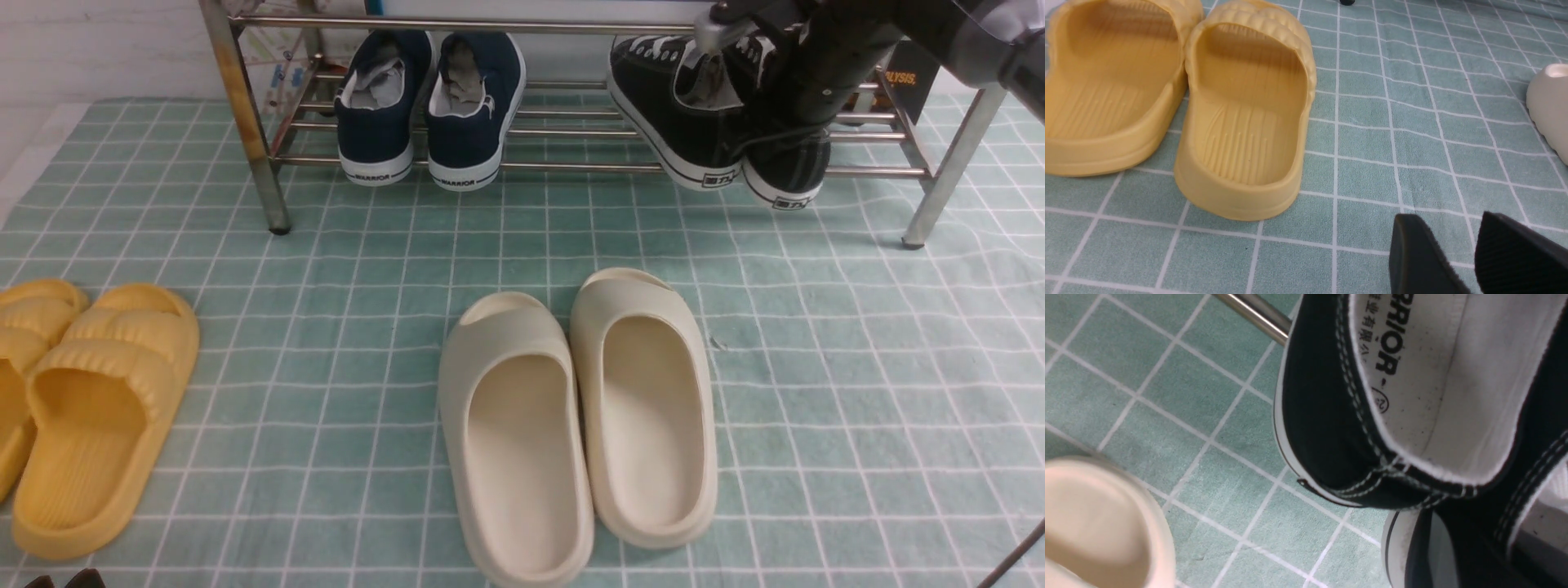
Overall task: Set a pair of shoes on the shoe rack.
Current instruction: Use the right arm to put a shoe into the shoe rack
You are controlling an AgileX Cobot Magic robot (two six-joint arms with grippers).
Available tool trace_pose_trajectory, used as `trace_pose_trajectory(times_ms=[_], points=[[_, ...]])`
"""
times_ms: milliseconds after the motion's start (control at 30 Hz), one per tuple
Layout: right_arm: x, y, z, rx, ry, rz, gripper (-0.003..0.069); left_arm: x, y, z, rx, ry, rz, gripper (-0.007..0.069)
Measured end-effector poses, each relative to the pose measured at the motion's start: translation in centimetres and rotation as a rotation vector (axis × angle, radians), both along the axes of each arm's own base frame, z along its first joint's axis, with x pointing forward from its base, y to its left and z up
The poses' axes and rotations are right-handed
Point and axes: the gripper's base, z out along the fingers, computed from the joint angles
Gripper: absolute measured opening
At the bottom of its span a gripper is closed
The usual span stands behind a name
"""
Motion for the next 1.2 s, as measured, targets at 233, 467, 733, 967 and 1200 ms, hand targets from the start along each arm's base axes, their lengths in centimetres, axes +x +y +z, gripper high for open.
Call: trace_pose_trajectory(times_ms=[233,467,733,967,1200], points=[[0.1,0.1,0.8,0.066,-0.033,-0.064,0.0232,0.0,0.0,0.0,0.000,0.000,0.000,0.0238],[-2.8,-0.4,5.0,0.069,0.032,-0.073,0.0474,0.0,0.0,0.0,0.000,0.000,0.000,0.0238],[-5.0,-0.9,3.7,0.035,0.155,-0.077,0.0316,0.0,0.0,0.0,0.000,0.000,0.000,0.0238],[-6.5,-1.3,-2.0,-0.042,0.336,-0.053,0.0005,0.0,0.0,0.0,0.000,0.000,0.000,0.0238],[-4.0,-1.5,-3.0,-0.007,0.125,-0.108,-0.0003,0.0,0.0,0.0,0.000,0.000,0.000,0.0238]])
